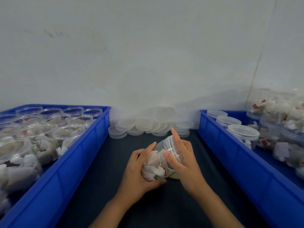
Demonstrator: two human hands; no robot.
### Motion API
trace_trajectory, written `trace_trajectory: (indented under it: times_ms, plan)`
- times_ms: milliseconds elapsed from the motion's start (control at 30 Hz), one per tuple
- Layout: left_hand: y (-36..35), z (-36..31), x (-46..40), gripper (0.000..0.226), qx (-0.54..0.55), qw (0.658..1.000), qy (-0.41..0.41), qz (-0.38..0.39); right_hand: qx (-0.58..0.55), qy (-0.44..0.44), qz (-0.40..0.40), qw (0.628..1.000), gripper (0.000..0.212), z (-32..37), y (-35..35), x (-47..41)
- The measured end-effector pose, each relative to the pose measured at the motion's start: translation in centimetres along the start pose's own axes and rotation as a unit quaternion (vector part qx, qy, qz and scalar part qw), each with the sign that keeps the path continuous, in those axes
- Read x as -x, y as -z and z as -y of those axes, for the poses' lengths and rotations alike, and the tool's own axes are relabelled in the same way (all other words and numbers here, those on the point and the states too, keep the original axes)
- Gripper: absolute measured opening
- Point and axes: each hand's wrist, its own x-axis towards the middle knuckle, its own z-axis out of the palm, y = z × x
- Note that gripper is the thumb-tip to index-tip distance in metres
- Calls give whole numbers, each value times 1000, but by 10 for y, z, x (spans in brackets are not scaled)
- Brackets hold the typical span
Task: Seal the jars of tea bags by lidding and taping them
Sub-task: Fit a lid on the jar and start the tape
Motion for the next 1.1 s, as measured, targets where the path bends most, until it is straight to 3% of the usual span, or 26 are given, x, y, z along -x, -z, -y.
trace_trajectory:
  times_ms: [133, 200, 333, 467, 600, 667, 867, 967, 1100]
  plan:
    - [0, -1, 0, 126, 149, 980, 132, -9, -18, -15, -32, 999, 68, -5, -6, 1]
    - [4, 0, -1, 122, 226, 957, 179, 4, -53, -40, -40, 997, 70, -7, -10, 4]
    - [10, -2, -4, 101, 293, 935, 198, 1, -72, -40, -53, 995, 76, -7, -15, 5]
    - [12, -8, -7, 112, 356, 903, 238, -28, -34, 22, -53, 998, 101, 0, -17, 5]
    - [15, -14, -10, 70, 340, 896, 287, -14, -19, 53, -54, 997, 63, -2, -18, 10]
    - [17, -16, -14, 54, 310, 900, 306, 19, 17, 90, -51, 994, 55, -7, -15, 11]
    - [18, -10, -18, 62, 290, 896, 333, 41, 64, 149, -23, 986, 52, -9, -14, 7]
    - [13, -9, -15, 56, 293, 898, 327, -2, 22, 110, -30, 993, 51, -12, -19, 5]
    - [8, -9, -12, 62, 308, 901, 302, -49, -95, -38, -28, 994, 48, -17, -30, 8]
